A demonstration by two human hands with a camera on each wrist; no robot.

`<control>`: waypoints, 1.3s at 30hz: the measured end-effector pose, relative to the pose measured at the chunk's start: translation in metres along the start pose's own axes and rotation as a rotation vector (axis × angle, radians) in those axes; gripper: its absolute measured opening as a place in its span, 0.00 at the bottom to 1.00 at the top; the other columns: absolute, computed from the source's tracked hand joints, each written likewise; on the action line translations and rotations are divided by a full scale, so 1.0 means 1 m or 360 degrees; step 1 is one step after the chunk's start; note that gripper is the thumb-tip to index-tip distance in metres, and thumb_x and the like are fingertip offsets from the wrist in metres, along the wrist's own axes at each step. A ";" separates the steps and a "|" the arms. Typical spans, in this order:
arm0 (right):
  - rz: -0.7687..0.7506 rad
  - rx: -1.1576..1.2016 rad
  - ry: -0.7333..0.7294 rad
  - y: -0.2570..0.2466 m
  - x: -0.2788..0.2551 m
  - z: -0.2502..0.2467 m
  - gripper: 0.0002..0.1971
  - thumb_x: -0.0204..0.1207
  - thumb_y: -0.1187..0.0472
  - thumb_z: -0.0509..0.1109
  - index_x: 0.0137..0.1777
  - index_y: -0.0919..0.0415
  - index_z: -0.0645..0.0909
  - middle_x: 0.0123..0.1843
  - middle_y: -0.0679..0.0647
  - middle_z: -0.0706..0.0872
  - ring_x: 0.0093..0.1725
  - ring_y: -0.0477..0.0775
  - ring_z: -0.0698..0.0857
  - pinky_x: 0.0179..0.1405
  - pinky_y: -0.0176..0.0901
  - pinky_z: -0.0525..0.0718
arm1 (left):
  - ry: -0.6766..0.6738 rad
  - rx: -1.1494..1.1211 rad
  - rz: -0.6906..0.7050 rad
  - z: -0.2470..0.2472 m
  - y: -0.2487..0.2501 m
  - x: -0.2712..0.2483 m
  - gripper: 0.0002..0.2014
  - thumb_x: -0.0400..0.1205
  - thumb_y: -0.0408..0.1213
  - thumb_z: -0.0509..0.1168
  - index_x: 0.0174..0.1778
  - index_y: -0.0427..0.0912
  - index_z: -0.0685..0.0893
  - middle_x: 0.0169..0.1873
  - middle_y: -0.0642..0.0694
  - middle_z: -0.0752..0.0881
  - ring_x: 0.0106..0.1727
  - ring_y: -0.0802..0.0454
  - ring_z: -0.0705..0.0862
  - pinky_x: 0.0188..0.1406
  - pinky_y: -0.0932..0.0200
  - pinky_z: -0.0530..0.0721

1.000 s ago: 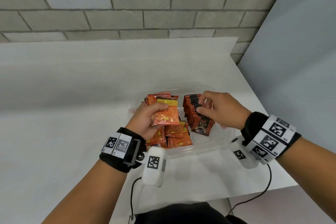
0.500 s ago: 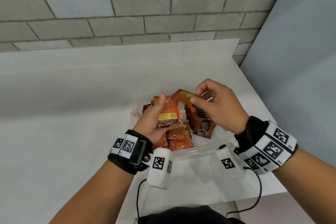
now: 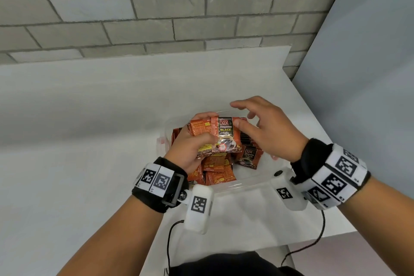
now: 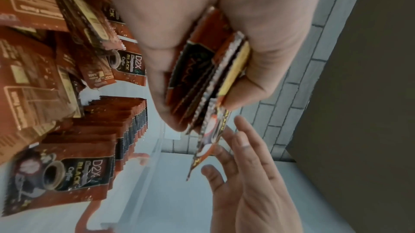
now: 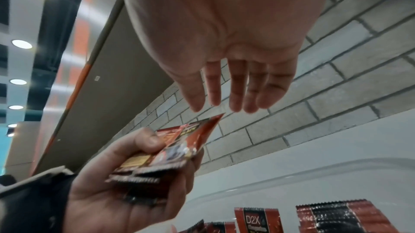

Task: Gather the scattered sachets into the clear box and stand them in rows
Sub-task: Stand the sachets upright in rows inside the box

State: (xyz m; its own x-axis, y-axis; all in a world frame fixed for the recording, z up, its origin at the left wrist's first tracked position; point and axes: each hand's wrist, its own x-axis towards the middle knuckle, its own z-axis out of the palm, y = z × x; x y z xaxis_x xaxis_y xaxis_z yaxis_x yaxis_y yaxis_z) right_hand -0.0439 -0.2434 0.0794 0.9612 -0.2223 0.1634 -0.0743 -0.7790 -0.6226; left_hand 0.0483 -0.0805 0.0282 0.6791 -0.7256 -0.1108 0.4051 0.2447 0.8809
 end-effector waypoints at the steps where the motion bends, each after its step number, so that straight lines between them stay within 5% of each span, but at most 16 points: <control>1: 0.0043 0.0003 -0.0057 0.000 0.002 -0.001 0.18 0.81 0.56 0.67 0.71 0.50 0.77 0.54 0.43 0.80 0.47 0.41 0.79 0.41 0.20 0.71 | -0.0032 0.0027 -0.0008 0.002 0.000 0.000 0.27 0.66 0.18 0.67 0.60 0.42 0.82 0.48 0.39 0.88 0.51 0.40 0.86 0.48 0.45 0.87; 6: 0.0181 0.0073 -0.0325 0.007 0.002 -0.012 0.08 0.80 0.60 0.69 0.57 0.52 0.85 0.43 0.42 0.86 0.39 0.31 0.80 0.38 0.21 0.75 | 0.0010 0.0086 -0.0045 0.004 -0.003 0.000 0.26 0.65 0.22 0.69 0.59 0.42 0.82 0.47 0.42 0.88 0.50 0.43 0.87 0.48 0.49 0.87; 10: 0.0299 -0.0119 -0.0414 0.020 -0.006 -0.017 0.03 0.79 0.61 0.70 0.47 0.53 0.85 0.36 0.41 0.83 0.32 0.37 0.81 0.33 0.28 0.80 | 0.0195 0.0071 -0.0119 -0.007 -0.002 0.001 0.22 0.76 0.21 0.66 0.67 0.34 0.79 0.46 0.40 0.87 0.47 0.44 0.87 0.42 0.55 0.87; 13: 0.0335 -0.0441 -0.0592 0.032 -0.011 -0.009 0.04 0.79 0.62 0.69 0.43 0.57 0.83 0.36 0.45 0.84 0.27 0.37 0.80 0.30 0.27 0.76 | 0.0221 0.0115 -0.0153 -0.013 0.000 0.000 0.17 0.77 0.21 0.64 0.63 0.33 0.79 0.43 0.41 0.88 0.46 0.45 0.87 0.44 0.54 0.87; 18: 0.0406 -0.0808 -0.0777 0.047 -0.012 0.012 0.05 0.77 0.61 0.66 0.41 0.55 0.81 0.43 0.52 0.86 0.43 0.52 0.84 0.43 0.40 0.79 | 0.0211 0.0107 -0.0211 -0.014 -0.001 -0.001 0.16 0.78 0.21 0.64 0.61 0.32 0.80 0.45 0.39 0.87 0.45 0.43 0.87 0.38 0.55 0.87; 22: 0.0268 -0.1091 -0.0803 0.048 -0.012 0.022 0.06 0.78 0.61 0.62 0.40 0.53 0.74 0.43 0.50 0.83 0.42 0.53 0.76 0.49 0.44 0.68 | 0.0220 0.0098 -0.0224 -0.015 0.001 -0.002 0.15 0.78 0.21 0.64 0.59 0.34 0.81 0.45 0.40 0.88 0.45 0.44 0.88 0.40 0.54 0.87; 30: 0.0045 -0.1303 -0.0752 0.046 -0.012 0.025 0.06 0.78 0.63 0.62 0.41 0.53 0.74 0.43 0.48 0.85 0.42 0.52 0.70 0.49 0.40 0.54 | 0.0239 0.0168 -0.0216 -0.017 0.002 -0.004 0.16 0.78 0.21 0.64 0.61 0.34 0.81 0.45 0.41 0.88 0.47 0.43 0.87 0.46 0.51 0.87; 35: -0.0044 -0.1397 -0.0740 0.045 -0.013 0.026 0.07 0.78 0.66 0.60 0.41 0.54 0.74 0.42 0.48 0.84 0.42 0.54 0.80 0.42 0.40 0.46 | 0.0224 0.0186 -0.0226 -0.015 0.000 -0.004 0.19 0.78 0.21 0.65 0.63 0.39 0.81 0.47 0.40 0.88 0.48 0.42 0.87 0.52 0.47 0.85; 39: -0.0015 -0.1305 -0.0731 0.049 -0.014 0.025 0.04 0.78 0.63 0.62 0.42 0.54 0.72 0.44 0.47 0.84 0.41 0.52 0.78 0.45 0.40 0.50 | 0.0214 0.0180 -0.0230 -0.014 -0.002 -0.004 0.18 0.78 0.21 0.65 0.63 0.36 0.81 0.46 0.38 0.87 0.45 0.43 0.87 0.51 0.47 0.85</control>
State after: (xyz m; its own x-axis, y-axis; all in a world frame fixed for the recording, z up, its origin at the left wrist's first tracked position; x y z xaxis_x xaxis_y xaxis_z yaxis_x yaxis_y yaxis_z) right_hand -0.0543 -0.2639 0.0272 0.9605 -0.0968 -0.2608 -0.0618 -0.9883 0.1391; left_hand 0.0539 -0.0687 0.0206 0.6975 -0.6540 -0.2930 0.4381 0.0655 0.8965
